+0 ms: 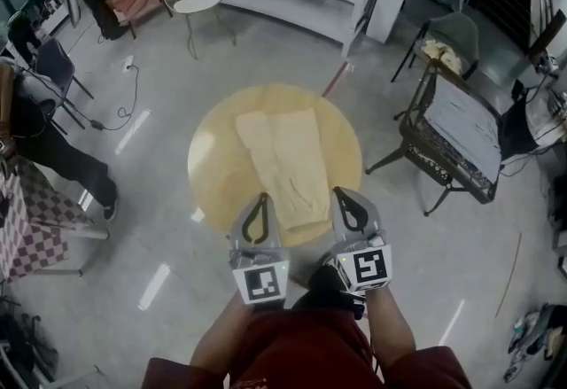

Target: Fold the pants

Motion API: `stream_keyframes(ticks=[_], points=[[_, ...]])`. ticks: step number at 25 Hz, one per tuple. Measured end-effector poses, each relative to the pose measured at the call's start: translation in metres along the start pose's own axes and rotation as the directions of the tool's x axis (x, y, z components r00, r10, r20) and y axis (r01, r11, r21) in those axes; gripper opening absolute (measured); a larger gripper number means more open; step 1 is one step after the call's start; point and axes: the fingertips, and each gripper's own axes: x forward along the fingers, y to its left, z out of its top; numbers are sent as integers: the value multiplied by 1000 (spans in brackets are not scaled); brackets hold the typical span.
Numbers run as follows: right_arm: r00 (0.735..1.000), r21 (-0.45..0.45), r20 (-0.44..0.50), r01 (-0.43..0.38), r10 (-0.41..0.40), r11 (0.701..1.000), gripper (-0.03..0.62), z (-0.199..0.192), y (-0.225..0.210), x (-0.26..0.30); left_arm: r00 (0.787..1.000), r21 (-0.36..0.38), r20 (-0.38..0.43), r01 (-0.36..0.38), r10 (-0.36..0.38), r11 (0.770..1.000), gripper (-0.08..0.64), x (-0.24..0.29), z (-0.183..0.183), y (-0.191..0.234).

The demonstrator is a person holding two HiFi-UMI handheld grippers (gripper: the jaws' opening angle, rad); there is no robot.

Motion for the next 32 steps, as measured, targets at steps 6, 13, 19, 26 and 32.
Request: stream_keyframes(ticks=[6,13,19,26,32], points=[[989,5,66,-137,136,991,2,5,-34,18,988,-9,-55,-143,143,990,6,27,-9,-19],[963,9,52,-264,263,965,2,1,-31,32,969,18,-65,-238,239,971,6,27,-12,-19],[964,-50,-13,-266,266,963,2,-19,-7,22,975,77,-130,-169,178,983,6,1,-35,-15],[957,-137,-116,-282,267,950,2,-56,13,10,967,185,-252,9,39,983,8,-22,-77,-32],[930,-161,-229,-328,289,931,35,-92,24,2,918,188,-394,134,-50,973,118,-36,-125,-48]])
